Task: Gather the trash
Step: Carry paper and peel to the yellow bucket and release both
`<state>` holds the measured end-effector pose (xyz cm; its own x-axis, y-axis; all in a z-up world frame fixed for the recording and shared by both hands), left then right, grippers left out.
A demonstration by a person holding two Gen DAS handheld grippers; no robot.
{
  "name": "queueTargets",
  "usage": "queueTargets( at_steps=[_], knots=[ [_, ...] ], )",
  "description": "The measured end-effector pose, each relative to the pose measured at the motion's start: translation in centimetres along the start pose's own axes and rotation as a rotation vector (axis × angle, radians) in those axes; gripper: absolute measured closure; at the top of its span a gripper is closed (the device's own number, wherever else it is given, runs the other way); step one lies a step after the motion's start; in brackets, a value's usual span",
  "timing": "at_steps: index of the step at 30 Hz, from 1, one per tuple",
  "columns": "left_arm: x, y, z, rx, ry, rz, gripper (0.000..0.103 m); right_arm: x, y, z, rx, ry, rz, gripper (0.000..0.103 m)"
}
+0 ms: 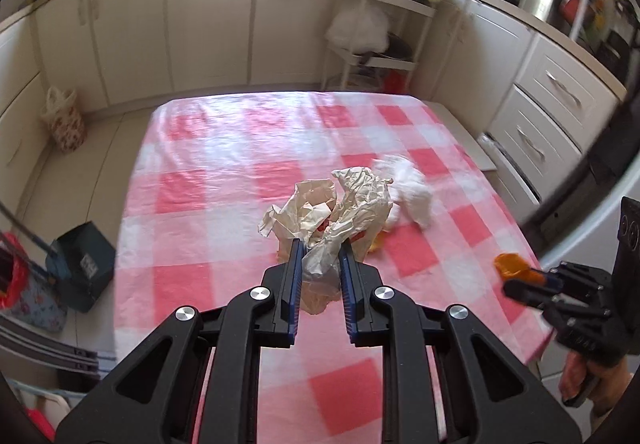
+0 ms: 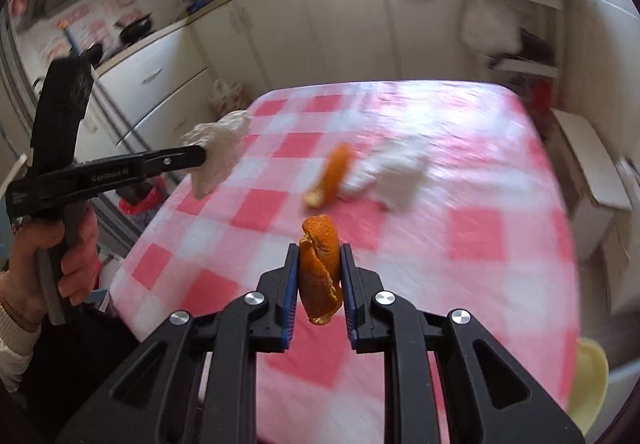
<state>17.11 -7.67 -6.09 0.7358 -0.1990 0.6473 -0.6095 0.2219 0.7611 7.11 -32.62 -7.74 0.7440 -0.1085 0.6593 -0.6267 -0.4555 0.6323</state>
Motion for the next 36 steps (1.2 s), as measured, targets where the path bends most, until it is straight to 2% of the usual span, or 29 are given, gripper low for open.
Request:
queueTargets(
  at_steps=[5,10,15,20,23,24,26,30,36],
  knots=[
    [-1.0,1.4,6.4,-0.096,-0.073,-0.001,0.086,-3.4,6.1,5.8,-0.134,-0.099,0.045,0.082],
    [-1.5,2.8,15.3,-0.194,-0.188,-0.004,0.086,-6.3,10.9,10.8,-0.243,-0.178,0.081,0.082],
    [-1.6,3.5,23.1,-0.262,-0.27,-0.024,0.086,-9.0,12.8,14.5,-0.284,-0.265,0.107,0.081],
    [-2.5,3.0,29.7,-0.3,-0.337,-0.06,0.086,-11.0,12.8,17.4,-0.301,-0.33,0.112,0.081],
    [-3.6,2.4,32.0,-0.309,-0.349,-0.088,0.086,-11.8,12.7,19.0,-0.31,-0.35,0.105,0.078],
    [-4.0,2.0,32.8,-0.309,-0.352,-0.1,0.086,-11.9,12.7,19.5,-0.316,-0.355,0.105,0.076],
    [-4.4,1.5,34.0,-0.307,-0.361,-0.115,0.086,-12.5,13.0,20.2,-0.329,-0.367,0.116,0.064],
    [-5.5,0.7,35.8,-0.289,-0.396,-0.134,0.086,-13.6,13.9,21.3,-0.336,-0.402,0.138,0.057],
    [-5.8,-0.6,37.8,-0.282,-0.414,-0.155,0.086,-15.6,15.0,22.2,-0.337,-0.45,0.152,0.057]
  ],
)
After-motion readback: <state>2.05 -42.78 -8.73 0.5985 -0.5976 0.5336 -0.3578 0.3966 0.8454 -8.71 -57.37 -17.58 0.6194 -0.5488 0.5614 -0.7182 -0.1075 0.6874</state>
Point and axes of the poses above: each gripper's, at about its wrist camera, not at the fingertips, and y roughly against the way its jaws point, z to its right, x to its top, the point moved 1 cm from there along -y, roughly the way its jaws point, and after that the axes turned 9 degrees about x, right-handed, at the moved point
